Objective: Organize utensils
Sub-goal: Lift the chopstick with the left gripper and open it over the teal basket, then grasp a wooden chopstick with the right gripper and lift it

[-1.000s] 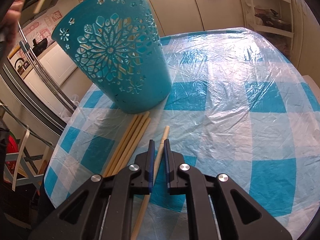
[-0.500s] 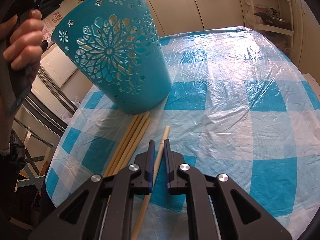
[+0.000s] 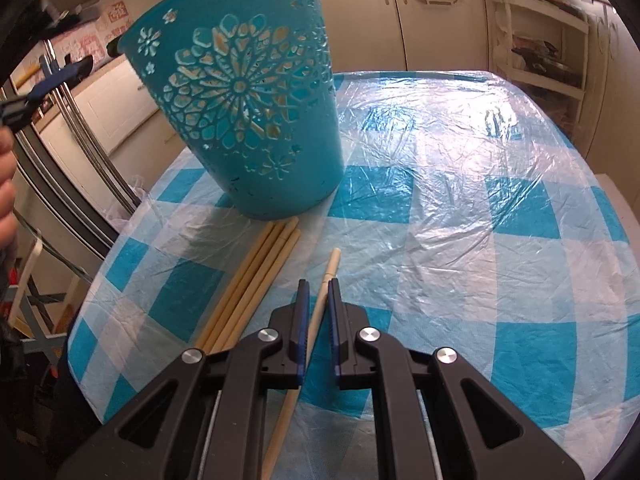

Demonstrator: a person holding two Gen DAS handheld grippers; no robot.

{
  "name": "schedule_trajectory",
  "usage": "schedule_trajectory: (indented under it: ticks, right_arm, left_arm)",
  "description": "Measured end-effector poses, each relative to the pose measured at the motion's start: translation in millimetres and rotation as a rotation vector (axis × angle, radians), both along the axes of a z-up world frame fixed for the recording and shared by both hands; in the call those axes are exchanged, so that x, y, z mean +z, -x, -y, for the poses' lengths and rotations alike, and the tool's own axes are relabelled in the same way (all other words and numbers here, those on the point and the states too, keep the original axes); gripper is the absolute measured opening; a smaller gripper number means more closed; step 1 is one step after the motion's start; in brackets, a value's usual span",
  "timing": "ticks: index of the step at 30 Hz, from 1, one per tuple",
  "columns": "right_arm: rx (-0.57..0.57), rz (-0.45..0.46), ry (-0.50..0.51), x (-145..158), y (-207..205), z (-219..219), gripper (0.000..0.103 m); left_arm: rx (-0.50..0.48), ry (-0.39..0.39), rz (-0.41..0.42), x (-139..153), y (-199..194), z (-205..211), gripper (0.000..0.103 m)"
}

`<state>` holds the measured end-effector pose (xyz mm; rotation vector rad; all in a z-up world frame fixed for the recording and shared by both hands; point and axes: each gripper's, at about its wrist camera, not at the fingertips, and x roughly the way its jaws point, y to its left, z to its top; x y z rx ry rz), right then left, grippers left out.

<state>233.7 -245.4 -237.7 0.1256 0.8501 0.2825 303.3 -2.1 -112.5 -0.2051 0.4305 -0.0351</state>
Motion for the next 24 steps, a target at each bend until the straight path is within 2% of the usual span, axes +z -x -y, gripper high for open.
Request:
schedule_trajectory:
  ticks: [4,7,13,15,19,24]
  right_arm:
    - [0.01,0.018,0.111,0.3,-0.1,-14.6,0.009]
    - [0.025,-0.005,0.148,1.6,-3.0,-17.0,0.009]
    - [0.056,-0.031,0.197,1.5,-5.0,-17.5,0.009]
    - [0.045,-0.05,0.141,2.2,-2.9,-9.2,0.007]
    - [0.028,-0.065,-0.054,12.5,6.4,18.7,0.006]
    - [0.027,0.0,-0.292,56.7,18.5,50.5,0.006]
  left_arm:
    - [0.02,0.026,-0.132,-46.3,3.6,-19.6,0.074]
    - [0.006,0.01,-0.199,-77.4,1.5,-17.7,0.074]
    - [-0.055,-0.036,-0.285,-117.6,-4.4,0.9,0.074]
    - [-0.069,-0.039,-0.304,-127.0,-3.9,4.1,0.074]
    - [-0.083,-0.045,-0.312,-128.2,-5.2,9.3,0.078]
    - [-0.091,-0.056,-0.333,-131.7,-7.9,13.4,0.078]
